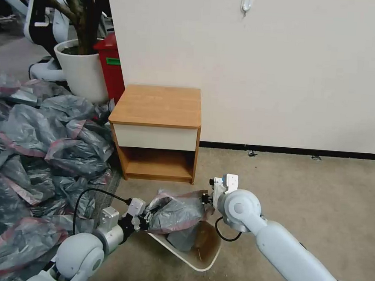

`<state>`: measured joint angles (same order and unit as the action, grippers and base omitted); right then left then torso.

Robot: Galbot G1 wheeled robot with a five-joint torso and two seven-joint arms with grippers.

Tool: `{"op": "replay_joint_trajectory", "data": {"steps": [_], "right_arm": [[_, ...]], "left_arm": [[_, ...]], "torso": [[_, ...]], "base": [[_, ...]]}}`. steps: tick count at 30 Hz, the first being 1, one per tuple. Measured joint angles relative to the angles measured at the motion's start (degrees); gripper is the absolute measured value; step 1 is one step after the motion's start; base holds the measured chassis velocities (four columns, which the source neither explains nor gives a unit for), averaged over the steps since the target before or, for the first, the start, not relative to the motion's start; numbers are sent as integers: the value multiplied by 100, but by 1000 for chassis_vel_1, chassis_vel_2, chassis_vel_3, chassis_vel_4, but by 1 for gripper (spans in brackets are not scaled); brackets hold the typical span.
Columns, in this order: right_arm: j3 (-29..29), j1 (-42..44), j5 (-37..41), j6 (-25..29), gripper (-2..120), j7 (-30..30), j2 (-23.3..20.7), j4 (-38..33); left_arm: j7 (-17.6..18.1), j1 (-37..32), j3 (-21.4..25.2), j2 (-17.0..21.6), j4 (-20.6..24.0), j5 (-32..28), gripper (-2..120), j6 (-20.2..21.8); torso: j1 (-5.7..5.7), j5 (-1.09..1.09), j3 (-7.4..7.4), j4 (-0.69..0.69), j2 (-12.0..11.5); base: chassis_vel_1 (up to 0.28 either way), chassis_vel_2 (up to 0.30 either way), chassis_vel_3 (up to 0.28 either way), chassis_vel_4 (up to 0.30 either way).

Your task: Pick up the garbage bag from the table and place it over the trash can.

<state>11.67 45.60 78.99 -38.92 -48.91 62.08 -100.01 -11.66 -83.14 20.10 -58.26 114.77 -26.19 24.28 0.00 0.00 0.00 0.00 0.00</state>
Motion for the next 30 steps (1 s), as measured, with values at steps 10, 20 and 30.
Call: {"op": "replay_joint_trajectory", "data": {"steps": [10, 20, 30], "right_arm": [[-287, 435, -167, -12, 5, 75, -188, -271], [-732, 820, -160, -39, 6, 221, -501, -609], [-1005, 982, -100, -75, 5, 315, -766, -854]], "left_arm": [[185, 162, 91, -126, -121, -152, 3, -114], [284, 523, 233, -248, -237, -409, 3, -113], [710, 792, 222, -260, -412, -514, 3, -238]], "torso": [[0, 0, 0, 0, 0], [0, -1, 0, -1, 0], [0, 1, 0, 0, 0]], "base": [[0, 0, 0, 0], [0, 0, 0, 0], [0, 0, 0, 0]]}}
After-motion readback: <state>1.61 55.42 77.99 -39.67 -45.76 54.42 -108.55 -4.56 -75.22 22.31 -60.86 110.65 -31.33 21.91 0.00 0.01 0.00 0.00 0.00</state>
